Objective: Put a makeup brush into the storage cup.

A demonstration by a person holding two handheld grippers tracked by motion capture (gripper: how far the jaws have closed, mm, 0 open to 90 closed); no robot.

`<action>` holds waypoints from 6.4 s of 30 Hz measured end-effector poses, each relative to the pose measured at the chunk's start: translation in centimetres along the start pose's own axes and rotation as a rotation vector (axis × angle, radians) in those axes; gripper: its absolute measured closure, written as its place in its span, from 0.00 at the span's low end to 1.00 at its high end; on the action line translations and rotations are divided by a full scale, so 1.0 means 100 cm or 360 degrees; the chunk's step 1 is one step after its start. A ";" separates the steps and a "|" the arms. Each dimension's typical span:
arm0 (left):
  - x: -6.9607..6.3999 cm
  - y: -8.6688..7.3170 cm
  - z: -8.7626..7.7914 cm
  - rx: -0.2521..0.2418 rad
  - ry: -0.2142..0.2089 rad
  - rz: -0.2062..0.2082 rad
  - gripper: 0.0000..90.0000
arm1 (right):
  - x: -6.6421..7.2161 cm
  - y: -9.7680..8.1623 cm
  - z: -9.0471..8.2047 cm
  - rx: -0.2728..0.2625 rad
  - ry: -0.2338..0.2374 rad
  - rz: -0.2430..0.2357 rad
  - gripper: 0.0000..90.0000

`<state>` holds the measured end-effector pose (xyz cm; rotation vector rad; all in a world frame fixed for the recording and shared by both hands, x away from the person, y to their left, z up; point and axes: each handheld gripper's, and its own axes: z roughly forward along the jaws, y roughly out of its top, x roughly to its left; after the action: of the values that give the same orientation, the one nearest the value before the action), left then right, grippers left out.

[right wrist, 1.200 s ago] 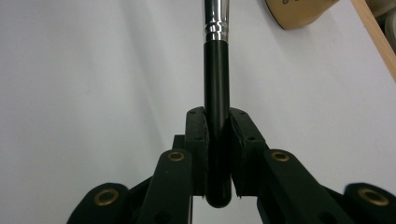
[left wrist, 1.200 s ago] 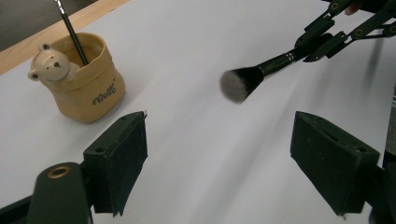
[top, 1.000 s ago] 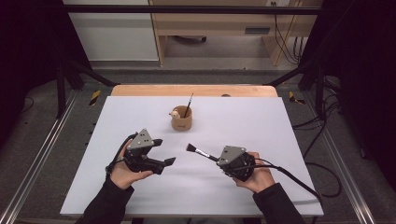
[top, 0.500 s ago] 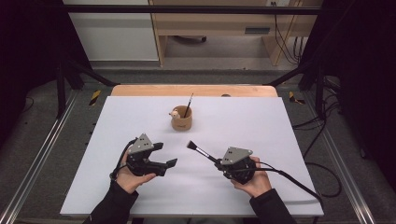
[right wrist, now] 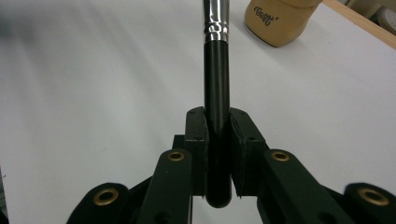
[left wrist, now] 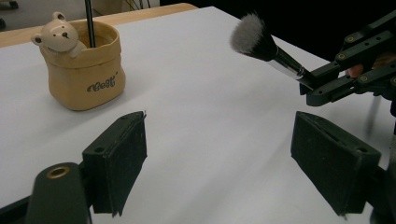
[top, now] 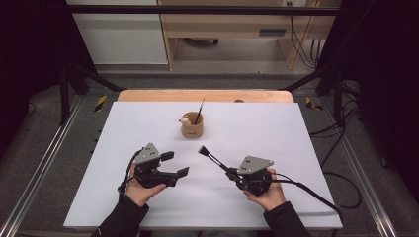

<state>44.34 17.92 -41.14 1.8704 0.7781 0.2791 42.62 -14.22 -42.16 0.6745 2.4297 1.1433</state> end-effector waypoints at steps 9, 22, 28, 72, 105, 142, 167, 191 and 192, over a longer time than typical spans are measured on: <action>-0.007 0.000 0.003 -0.0043 -0.0027 -0.0012 0.19 | 0.000 -0.001 0.001 -0.0056 0.0013 0.0058 0.88; -0.021 0.002 0.017 -0.0081 -0.0074 -0.0023 0.20 | 0.002 0.001 -0.001 -0.0144 0.0013 0.0098 0.88; -0.025 0.007 0.021 -0.0110 -0.0111 -0.0022 0.20 | 0.002 0.002 -0.002 -0.0176 0.0013 0.0104 0.88; -0.033 0.029 0.050 -0.0220 -0.0300 -0.0167 0.60 | 0.008 0.008 -0.001 -0.0267 0.0062 0.0104 0.88; -0.038 0.028 0.047 -0.0278 -0.0354 -0.0223 0.79 | 0.011 0.007 0.004 -0.0270 0.0100 0.0095 0.88; -0.039 0.033 0.032 -0.0269 -0.0273 -0.0115 0.86 | 0.006 0.008 -0.003 -0.0281 0.0027 0.0191 0.52; -0.022 0.031 0.017 -0.0229 -0.0082 -0.0104 0.86 | -0.026 -0.010 -0.029 -0.0343 -0.0230 0.0433 0.26; -0.003 0.050 0.001 -0.0229 0.0025 -0.0128 0.86 | -0.040 -0.030 -0.055 -0.0369 -0.0341 0.0534 0.11; -0.002 0.051 0.000 -0.0232 0.0034 -0.0124 0.86 | -0.041 -0.030 -0.055 -0.0364 -0.0343 0.0531 0.11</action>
<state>46.21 16.53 -36.55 1.6989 0.8213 0.2991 42.31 -21.55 -40.69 1.0939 2.0176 1.3681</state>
